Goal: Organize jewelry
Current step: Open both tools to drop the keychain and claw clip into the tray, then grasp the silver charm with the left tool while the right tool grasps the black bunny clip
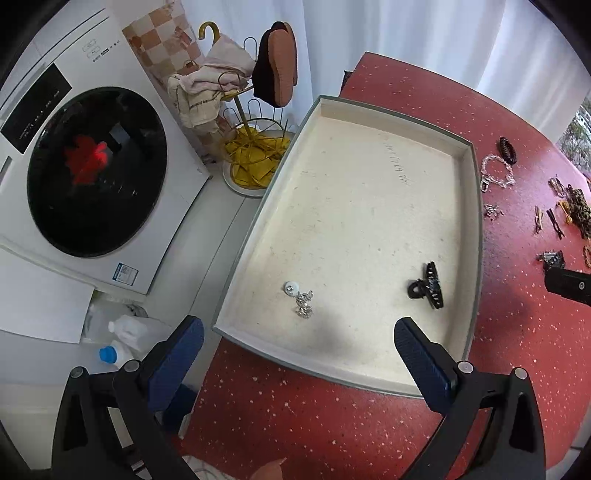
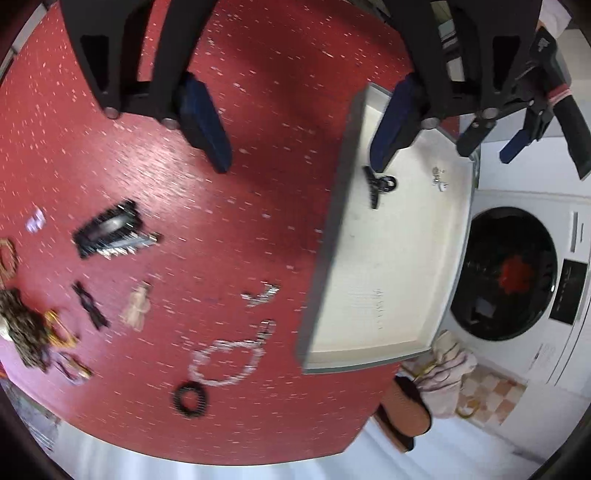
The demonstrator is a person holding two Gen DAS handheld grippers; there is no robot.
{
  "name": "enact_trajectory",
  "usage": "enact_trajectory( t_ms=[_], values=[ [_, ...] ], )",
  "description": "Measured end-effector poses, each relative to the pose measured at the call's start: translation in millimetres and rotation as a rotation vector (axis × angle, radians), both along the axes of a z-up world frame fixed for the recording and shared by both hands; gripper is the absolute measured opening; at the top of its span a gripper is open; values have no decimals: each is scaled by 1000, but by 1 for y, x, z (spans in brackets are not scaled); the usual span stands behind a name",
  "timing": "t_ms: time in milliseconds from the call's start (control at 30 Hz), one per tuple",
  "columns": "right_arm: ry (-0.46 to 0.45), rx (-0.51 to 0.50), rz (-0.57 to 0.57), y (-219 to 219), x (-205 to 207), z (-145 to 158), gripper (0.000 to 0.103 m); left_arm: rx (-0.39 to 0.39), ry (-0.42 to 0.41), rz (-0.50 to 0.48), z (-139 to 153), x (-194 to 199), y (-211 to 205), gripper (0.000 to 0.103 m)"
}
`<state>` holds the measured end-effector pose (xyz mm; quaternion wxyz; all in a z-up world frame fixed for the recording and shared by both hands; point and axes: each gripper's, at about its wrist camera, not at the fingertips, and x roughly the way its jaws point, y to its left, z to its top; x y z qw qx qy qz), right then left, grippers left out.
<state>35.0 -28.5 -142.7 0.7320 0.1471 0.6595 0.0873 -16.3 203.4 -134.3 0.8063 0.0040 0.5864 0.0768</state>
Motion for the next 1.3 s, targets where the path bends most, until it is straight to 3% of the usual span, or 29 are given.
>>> enact_trajectory(
  t_ms=[433, 733, 1033, 1200, 1300],
  values=[
    [23, -47, -154, -80, -39, 5, 81, -58, 49, -151, 5, 17, -74, 103],
    [37, -93, -257, -139, -51, 3, 81, -97, 15, -280, 18, 39, -140, 103],
    [29, -145, -256, -170, -46, -3, 81, -101, 11, -362, 5, 63, -197, 103],
    [-2, -173, -233, -182, -25, -3, 81, -96, -6, -357, -8, 82, -214, 103],
    [-15, -187, -211, -185, -11, -6, 81, -83, 7, -345, -20, 93, -220, 91]
  ],
)
